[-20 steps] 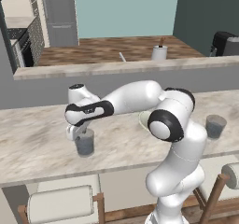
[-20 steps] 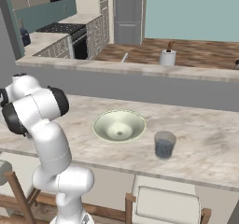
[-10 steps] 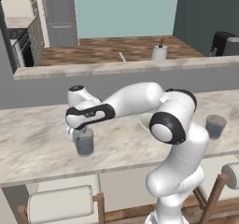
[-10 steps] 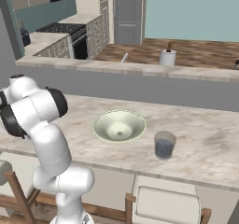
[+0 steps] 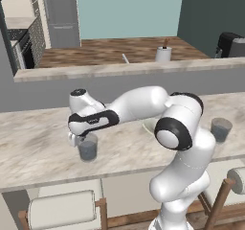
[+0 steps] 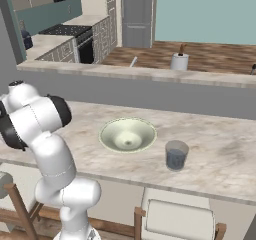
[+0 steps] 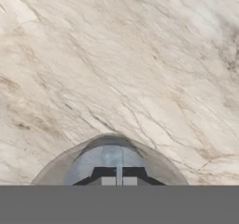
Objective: There are four ice cubes in the ice bowl. Place two ice cubes in each glass of water.
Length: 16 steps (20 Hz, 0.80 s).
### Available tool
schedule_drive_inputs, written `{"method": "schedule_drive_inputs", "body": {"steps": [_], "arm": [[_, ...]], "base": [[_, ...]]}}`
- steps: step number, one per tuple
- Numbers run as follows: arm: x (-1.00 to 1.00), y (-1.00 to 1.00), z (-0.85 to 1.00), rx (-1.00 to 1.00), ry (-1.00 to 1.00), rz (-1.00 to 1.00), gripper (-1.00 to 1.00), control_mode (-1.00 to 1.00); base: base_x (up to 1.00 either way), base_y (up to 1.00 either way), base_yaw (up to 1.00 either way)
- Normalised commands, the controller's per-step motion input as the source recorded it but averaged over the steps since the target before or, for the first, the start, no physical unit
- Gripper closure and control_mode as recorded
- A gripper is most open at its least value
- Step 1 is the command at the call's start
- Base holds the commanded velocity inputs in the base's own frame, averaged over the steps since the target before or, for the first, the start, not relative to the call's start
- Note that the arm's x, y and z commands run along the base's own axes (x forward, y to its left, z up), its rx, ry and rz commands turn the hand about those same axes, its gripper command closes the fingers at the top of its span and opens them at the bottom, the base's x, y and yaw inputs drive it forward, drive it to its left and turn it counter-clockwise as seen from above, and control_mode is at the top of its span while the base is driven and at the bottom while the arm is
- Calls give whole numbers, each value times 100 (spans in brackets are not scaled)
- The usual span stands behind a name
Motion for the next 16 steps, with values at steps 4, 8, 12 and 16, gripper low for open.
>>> {"method": "schedule_drive_inputs", "body": {"steps": [4, 8, 12, 16], "arm": [[-22, -37, 38, 2, -9, -1, 100, -100], [-41, -86, 66, 11, -16, -9, 100, -100], [-49, -93, 74, 14, -16, -16, 100, -100], [-64, -100, 49, 19, -5, -17, 100, -100]], "base": [[0, 0, 0], [0, 0, 0], [0, 0, 0], [0, 0, 0]]}}
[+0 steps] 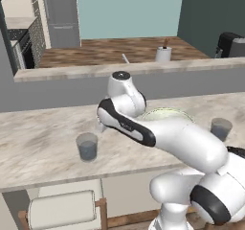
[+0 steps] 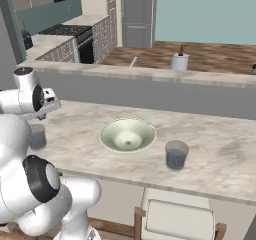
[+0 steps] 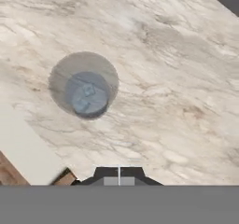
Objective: There are four ice cubes in the ice bowl. Place two ice cubes in each glass of water.
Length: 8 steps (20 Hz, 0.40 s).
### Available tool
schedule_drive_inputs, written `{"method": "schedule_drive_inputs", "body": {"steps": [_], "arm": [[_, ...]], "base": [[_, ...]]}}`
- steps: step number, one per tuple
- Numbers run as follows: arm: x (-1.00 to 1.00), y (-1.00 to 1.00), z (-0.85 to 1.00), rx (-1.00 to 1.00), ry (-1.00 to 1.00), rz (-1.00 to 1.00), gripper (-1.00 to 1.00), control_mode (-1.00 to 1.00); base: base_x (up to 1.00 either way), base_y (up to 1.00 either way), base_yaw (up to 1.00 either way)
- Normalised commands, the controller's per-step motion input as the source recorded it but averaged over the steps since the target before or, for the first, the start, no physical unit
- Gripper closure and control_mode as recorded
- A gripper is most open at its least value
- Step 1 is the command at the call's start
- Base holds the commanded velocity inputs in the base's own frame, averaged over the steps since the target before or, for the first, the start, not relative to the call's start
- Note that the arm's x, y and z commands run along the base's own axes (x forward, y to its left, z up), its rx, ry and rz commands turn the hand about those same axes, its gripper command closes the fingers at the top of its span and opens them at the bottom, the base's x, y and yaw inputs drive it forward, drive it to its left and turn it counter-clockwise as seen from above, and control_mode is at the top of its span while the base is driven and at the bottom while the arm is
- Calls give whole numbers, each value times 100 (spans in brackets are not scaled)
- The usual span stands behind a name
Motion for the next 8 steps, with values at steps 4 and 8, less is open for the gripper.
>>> {"method": "schedule_drive_inputs", "body": {"steps": [4, 8], "arm": [[-66, -100, 31, 21, 0, -21, 100, -100], [-57, -100, 12, 21, 0, -26, 100, -100]], "base": [[0, 0, 0], [0, 0, 0]]}}
